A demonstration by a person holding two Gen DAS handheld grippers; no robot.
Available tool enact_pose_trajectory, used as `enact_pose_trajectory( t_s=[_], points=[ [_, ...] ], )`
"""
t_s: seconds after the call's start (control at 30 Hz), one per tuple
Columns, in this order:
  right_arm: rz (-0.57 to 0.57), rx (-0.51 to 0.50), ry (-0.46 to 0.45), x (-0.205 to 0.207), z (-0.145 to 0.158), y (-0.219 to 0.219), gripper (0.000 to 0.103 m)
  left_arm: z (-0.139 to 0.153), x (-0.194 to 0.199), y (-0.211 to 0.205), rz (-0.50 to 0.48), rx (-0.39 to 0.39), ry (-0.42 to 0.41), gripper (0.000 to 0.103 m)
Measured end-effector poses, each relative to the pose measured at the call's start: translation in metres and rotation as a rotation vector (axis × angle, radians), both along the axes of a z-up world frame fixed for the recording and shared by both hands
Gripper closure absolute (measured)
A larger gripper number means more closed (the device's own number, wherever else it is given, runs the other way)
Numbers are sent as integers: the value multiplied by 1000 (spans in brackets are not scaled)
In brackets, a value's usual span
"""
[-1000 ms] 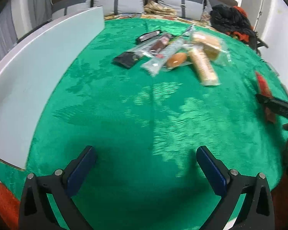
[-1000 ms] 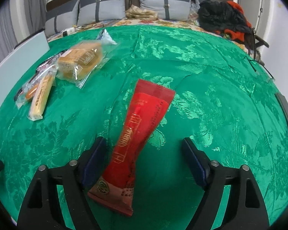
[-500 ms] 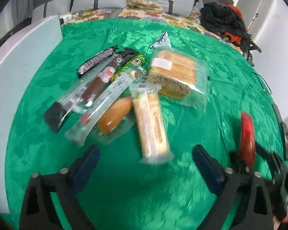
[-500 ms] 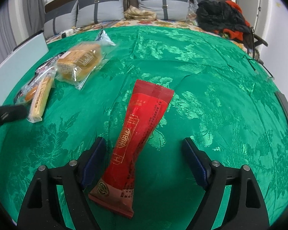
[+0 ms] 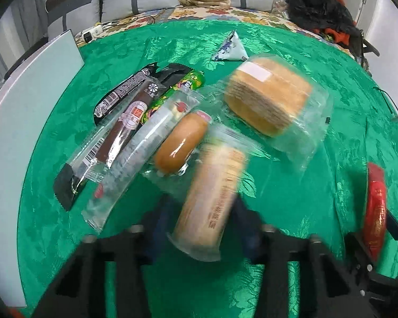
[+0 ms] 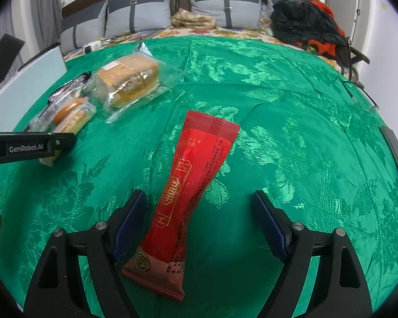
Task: Organize snacks
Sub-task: 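Grasp the cream wafer bar with the left gripper while the right gripper holds the red bar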
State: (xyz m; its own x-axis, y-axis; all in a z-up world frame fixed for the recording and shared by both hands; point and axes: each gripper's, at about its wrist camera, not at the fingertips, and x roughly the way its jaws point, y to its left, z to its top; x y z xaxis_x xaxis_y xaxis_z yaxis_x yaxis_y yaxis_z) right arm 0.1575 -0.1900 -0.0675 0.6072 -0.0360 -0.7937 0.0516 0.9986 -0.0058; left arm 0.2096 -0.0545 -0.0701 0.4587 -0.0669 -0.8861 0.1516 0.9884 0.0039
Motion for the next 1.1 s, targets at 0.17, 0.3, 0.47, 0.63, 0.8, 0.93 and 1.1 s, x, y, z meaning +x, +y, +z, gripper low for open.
enact_pose_trajectory(
  t_s=[0.17,0.3,0.47,0.63,0.8,0.93,1.1],
  points=[
    [-2,0,0,0,2,-1,19,1,-21,5,-68,-11,25,74],
    [-3,-1,1,1,1,-1,19,2,-53,20,-99,-44,54,74],
    [-5,-1,1,1,2,-2,19,4,-82,34,-119,-72,61,74],
    [-5,-2,1,1,2,-2,19,2,-94,29,-160,-42,40,56],
    [-5,0,1,1,2,-3,19,2,-101,29,-181,-49,43,38],
    [-5,5,-2,0,2,-4,19,6,-105,54,-155,-173,62,38],
    [-6,2,-1,-1,1,-5,19,11,-111,65,-178,-163,47,38]
  ],
)
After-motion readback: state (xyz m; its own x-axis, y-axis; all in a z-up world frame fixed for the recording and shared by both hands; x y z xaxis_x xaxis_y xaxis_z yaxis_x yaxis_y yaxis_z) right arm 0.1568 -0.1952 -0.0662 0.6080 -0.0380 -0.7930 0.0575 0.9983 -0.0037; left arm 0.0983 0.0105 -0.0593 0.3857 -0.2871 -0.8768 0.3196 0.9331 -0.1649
